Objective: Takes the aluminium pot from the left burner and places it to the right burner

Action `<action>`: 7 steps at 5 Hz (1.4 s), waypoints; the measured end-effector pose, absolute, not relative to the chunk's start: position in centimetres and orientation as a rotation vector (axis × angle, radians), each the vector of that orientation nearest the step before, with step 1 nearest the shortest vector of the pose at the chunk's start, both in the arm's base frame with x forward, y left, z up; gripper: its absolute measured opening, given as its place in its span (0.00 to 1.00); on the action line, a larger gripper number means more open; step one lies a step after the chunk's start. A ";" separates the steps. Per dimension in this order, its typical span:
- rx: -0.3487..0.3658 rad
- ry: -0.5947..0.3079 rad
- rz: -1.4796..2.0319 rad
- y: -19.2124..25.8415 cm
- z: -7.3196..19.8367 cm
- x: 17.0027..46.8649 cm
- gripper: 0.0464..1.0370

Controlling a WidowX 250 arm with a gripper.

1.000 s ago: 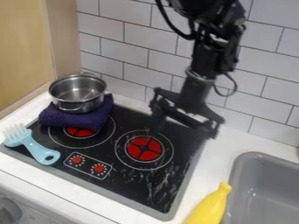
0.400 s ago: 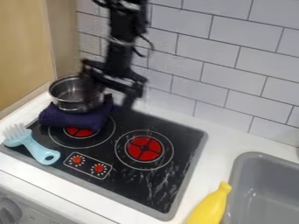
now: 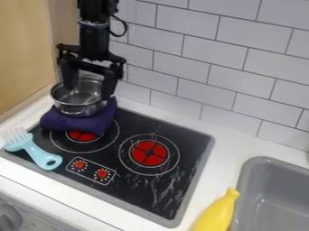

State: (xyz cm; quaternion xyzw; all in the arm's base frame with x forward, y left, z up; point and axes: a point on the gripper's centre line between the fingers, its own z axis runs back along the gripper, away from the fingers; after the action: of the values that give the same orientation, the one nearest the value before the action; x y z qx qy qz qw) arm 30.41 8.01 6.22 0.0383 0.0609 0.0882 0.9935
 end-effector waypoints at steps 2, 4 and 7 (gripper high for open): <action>0.091 0.076 0.170 8.4 4.4 32.9 0.96; 0.086 0.090 0.183 8.3 3.5 33.0 0.59; 0.068 0.100 0.185 8.3 2.6 33.2 0.02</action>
State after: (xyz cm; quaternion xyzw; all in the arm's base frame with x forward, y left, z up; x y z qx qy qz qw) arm 33.21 8.25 2.62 0.0340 0.0501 0.0923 0.9939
